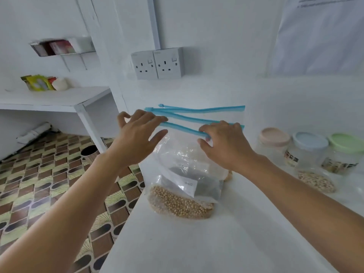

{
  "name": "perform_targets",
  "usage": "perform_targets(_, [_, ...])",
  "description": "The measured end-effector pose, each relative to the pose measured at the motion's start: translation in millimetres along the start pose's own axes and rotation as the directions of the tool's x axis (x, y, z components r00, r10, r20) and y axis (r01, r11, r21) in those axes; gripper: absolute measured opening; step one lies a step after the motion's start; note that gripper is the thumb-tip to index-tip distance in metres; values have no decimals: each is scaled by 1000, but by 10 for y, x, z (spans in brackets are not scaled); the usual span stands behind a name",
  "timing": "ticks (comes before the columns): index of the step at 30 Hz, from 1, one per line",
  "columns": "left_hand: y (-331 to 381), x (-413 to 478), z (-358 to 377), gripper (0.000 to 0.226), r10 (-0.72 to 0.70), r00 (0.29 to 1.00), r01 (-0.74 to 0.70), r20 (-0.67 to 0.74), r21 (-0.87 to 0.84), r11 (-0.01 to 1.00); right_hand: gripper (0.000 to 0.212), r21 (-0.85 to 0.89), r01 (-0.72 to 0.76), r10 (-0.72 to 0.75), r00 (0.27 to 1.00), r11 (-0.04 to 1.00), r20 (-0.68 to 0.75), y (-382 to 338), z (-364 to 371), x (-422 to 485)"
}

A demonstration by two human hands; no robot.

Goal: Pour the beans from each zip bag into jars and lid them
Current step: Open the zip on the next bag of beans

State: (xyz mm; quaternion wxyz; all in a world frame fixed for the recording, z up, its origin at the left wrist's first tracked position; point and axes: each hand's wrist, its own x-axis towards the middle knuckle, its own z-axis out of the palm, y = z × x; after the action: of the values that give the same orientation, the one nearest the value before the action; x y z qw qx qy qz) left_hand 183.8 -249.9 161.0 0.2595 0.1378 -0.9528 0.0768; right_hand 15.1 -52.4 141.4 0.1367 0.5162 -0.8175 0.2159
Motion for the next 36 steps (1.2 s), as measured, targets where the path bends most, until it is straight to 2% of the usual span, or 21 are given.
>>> perform_targets(2, [-26, 44, 8, 30, 69, 996, -69, -48, 0, 998, 13, 93, 5, -3, 1000, 996, -17, 17, 3, -33])
perform_targets(4, [-31, 88, -29, 25, 112, 989, -118, -94, -68, 991, 11, 179, 10, 6, 996, 984, -85, 36, -13, -82])
perform_targets(8, [28, 150, -226, 23, 162, 984, -176, -67, -357, 917, 8, 324, 46, 42, 965, 945, -259, 85, -163, -199])
perform_targets(15, [422, 146, -529, 20, 118, 979, -187, -165, -512, 839, 14, 338, 160, -10, 914, 927, -406, 211, -493, -426])
perform_targets(22, [888, 220, -617, 9, -1, 984, -99, -181, -545, 833, 12, 367, 127, 51, 898, 921, -437, 471, -845, -447])
perform_targets(27, [1260, 222, -733, 11, -53, 984, -53, -169, -563, 825, 12, 356, 111, 58, 900, 928, -432, 635, -1140, -530])
perform_targets(36, [1811, 84, -677, 11, -11, 999, 37, 47, -591, 806, 8, 359, 43, 105, 918, 932, -383, 1030, -1047, -1005])
